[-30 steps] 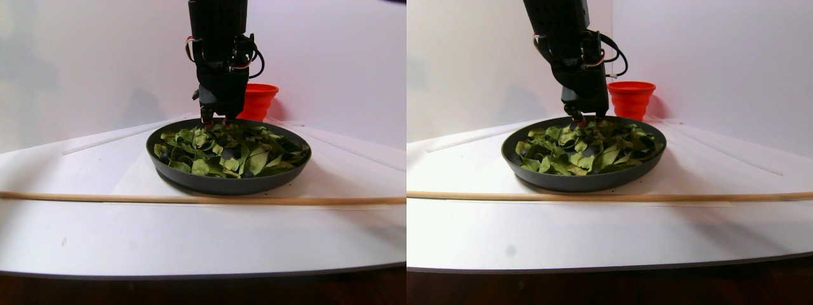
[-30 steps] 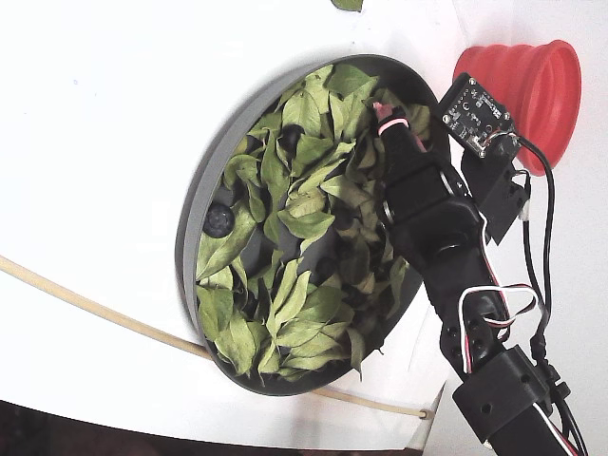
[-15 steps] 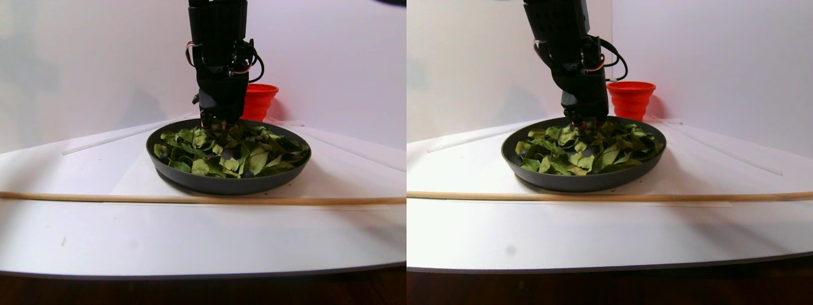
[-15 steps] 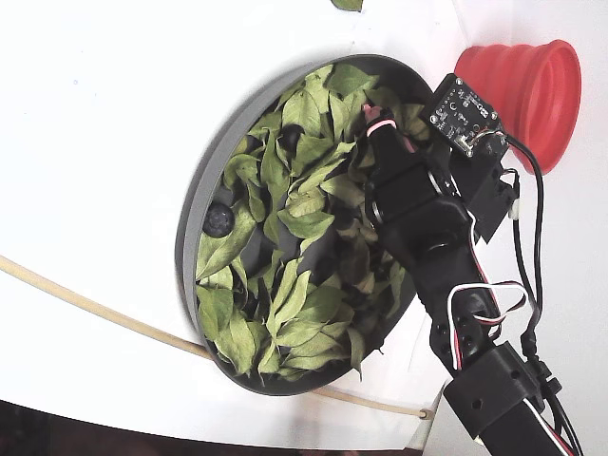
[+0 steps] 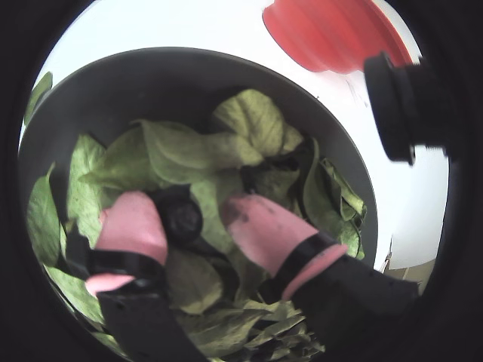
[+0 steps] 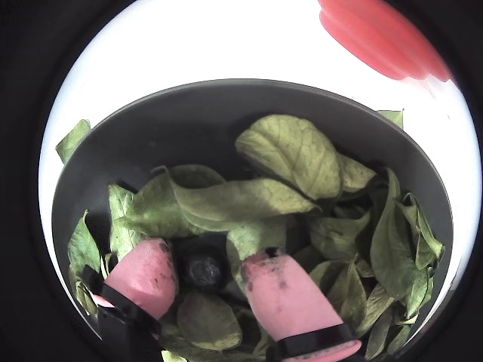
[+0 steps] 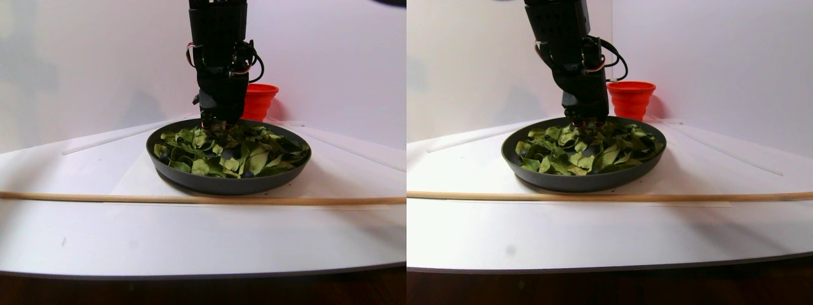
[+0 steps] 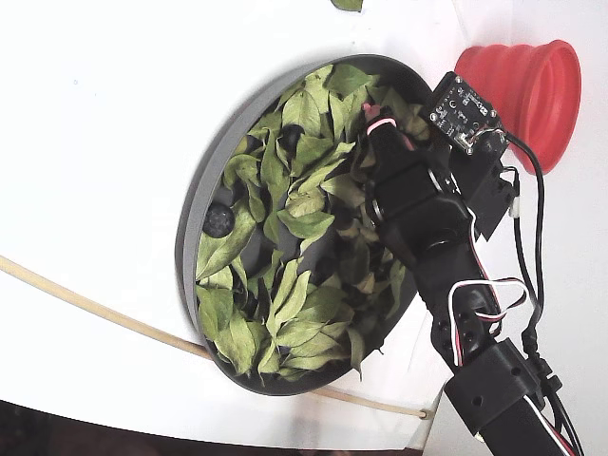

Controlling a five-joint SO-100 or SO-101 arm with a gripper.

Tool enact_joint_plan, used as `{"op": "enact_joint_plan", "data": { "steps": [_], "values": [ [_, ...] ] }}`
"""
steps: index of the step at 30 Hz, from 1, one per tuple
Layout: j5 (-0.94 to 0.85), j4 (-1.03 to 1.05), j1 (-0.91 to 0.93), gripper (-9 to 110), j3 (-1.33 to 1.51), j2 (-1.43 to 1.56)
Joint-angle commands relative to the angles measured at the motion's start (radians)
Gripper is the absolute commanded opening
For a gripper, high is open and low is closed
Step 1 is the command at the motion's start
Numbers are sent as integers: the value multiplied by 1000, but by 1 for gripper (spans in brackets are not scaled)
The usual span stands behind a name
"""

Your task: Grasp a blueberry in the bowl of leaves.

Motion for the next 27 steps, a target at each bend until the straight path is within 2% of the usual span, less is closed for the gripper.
{"op": "enact_joint_plan", "data": {
  "steps": [1, 27],
  "values": [
    [12, 0, 0, 17, 3, 29],
    [40, 60, 2, 13, -57, 8]
  ]
}}
